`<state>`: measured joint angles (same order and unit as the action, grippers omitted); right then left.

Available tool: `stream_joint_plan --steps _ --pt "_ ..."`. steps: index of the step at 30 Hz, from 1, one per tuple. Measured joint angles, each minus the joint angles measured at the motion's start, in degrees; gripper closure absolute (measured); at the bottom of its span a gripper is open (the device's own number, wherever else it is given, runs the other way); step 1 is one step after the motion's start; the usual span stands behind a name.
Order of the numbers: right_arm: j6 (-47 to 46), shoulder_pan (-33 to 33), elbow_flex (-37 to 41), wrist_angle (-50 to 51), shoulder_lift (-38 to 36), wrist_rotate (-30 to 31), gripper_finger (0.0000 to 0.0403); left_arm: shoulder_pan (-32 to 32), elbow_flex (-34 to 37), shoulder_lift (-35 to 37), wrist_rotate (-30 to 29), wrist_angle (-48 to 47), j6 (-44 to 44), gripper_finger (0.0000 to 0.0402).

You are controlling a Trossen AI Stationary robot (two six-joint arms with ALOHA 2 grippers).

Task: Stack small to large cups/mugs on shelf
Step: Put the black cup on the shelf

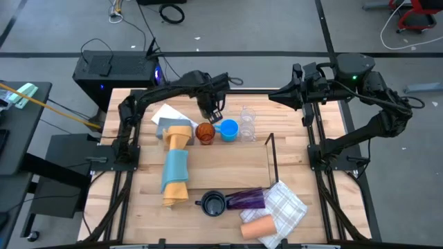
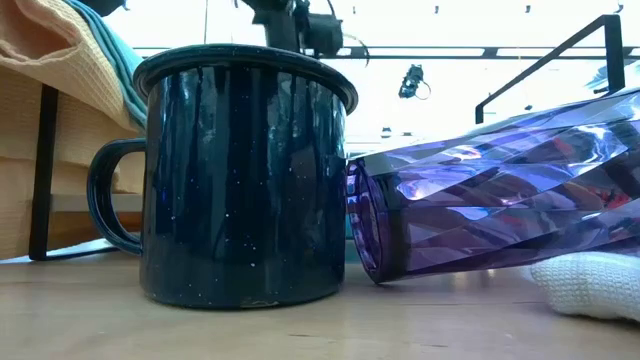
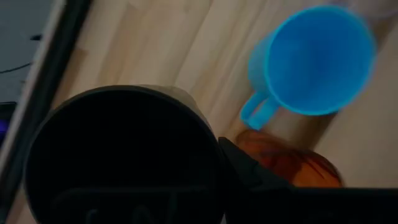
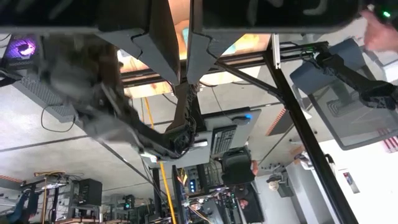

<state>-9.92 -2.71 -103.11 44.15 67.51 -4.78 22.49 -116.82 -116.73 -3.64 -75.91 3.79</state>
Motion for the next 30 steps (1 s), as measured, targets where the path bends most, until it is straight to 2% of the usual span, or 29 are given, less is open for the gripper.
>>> stream_joint_plan --steps 7,12,21,30 --pt "0.6 0.0 0.0 0.8 0.0 0.0 0.0365 -4.6 -18.4 0.3 -0.2 -13.6 0.1 0.0392" --pt "0.7 0.0 0.0 1.1 0.0 0.0 0.0365 -9.7 -14.7 5.2 -0.4 -14.5 4.7 0.0392" --pt "1.1 0.0 0.0 1.1 0.0 0.0 0.0365 -18.8 -14.9 5.7 -0.5 -14.1 11.0 0.0392" --pt "0.7 0.0 0.0 1.7 0.0 0.0 0.0365 -23.5 -13.6 5.7 -0.1 -14.1 17.0 0.0392"
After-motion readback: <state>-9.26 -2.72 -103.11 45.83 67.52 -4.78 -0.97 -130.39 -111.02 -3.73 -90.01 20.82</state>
